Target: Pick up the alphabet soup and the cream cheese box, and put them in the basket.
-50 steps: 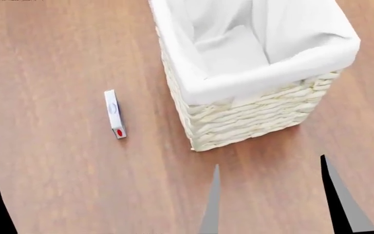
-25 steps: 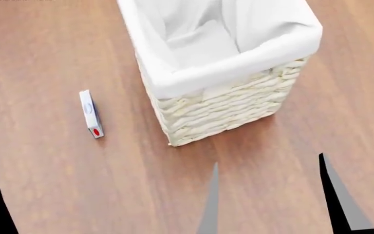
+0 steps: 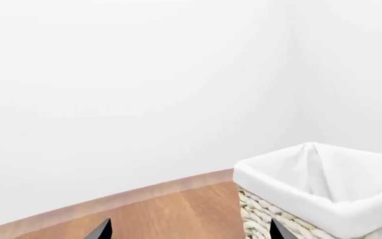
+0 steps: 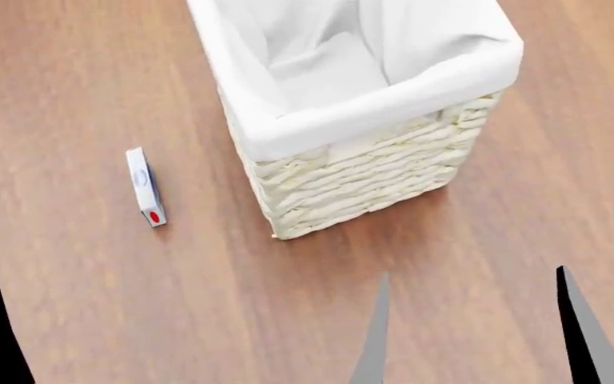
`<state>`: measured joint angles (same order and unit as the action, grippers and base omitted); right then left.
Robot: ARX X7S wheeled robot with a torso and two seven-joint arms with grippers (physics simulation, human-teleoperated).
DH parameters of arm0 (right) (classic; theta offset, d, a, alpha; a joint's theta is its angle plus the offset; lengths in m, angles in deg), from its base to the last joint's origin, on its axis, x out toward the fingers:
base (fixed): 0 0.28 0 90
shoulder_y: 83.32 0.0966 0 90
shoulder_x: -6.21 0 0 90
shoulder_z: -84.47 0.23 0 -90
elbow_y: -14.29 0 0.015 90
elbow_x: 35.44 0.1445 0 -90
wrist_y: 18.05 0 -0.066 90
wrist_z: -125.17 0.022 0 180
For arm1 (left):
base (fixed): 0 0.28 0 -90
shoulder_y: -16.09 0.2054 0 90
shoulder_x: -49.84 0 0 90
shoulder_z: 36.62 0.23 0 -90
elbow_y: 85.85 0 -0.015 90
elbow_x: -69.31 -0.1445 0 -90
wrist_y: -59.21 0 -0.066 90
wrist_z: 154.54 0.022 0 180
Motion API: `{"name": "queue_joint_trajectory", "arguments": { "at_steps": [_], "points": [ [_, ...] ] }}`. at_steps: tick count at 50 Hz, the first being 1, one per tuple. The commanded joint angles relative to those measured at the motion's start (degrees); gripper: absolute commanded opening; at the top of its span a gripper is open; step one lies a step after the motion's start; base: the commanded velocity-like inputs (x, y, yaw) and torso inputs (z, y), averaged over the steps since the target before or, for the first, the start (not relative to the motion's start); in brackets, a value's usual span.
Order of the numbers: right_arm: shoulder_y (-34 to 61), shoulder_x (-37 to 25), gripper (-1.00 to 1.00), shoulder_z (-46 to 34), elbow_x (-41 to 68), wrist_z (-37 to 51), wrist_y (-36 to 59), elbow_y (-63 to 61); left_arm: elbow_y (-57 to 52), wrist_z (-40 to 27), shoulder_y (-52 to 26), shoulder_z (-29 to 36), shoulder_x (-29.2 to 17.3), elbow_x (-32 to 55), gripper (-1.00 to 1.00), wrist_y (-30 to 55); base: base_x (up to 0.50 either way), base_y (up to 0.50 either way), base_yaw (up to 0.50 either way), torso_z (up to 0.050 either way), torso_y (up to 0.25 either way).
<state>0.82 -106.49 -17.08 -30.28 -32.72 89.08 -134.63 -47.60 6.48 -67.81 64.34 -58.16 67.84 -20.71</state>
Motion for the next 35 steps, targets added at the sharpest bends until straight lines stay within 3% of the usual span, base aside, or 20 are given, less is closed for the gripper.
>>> {"name": "queue_joint_trajectory", "arguments": {
  "at_steps": [1, 4, 6, 10, 14, 24, 35],
  "points": [
    [2.8, -17.4, 1.0, -9.0, 10.7, 21.5, -0.5, -1.1, 0.7, -0.3, 0.1, 0.4, -0.2, 0.0, 1.0, -0.5, 0.0, 0.0, 0.0, 0.0, 0.0],
    [19.0, -34.6, 1.0, -29.1, 19.6, 42.6, -5.3, -1.1, 0.9, -0.3, 0.2, 0.5, -0.3, 0.1, 1.0, -0.8, 0.0, 0.0, 0.0, 0.0, 0.0],
    [32.0, -40.3, 1.0, -43.8, 23.7, 50.6, -8.6, -1.1, 1.5, -0.3, 0.4, 0.5, -0.4, 0.2, 1.0, -1.4, 0.0, 0.0, 0.0, 0.0, 0.0],
    [52.1, -43.0, 1.0, -66.4, 30.8, 58.9, -10.5, -1.1, 2.1, -0.4, 0.3, 1.1, -0.4, -0.2, 1.0, -1.7, 0.0, 0.0, 0.0, 0.0, 0.0],
    [62.2, -44.0, 1.0, -78.8, 33.2, 62.1, -14.3, -1.1, 2.0, -0.4, 0.3, 1.3, -0.4, -0.2, 1.0, -1.3, 0.0, 0.0, 0.0, 0.0, 0.0],
    [71.6, -42.7, 1.0, -90.8, 36.9, 65.3, -16.4, -1.0, 3.0, -0.6, 0.0, 1.1, -0.7, 0.5, 1.0, -1.7, 0.0, 0.0, 0.0, 0.0, 0.0],
    [71.5, -41.6, 1.0, -95.0, 37.3, 66.1, -18.2, -0.5, 4.0, -0.9, -0.1, 0.8, -1.0, 1.2, 1.0, -2.4, 0.0, 0.0, 0.0, 0.0, 0.0]
  ]
}}
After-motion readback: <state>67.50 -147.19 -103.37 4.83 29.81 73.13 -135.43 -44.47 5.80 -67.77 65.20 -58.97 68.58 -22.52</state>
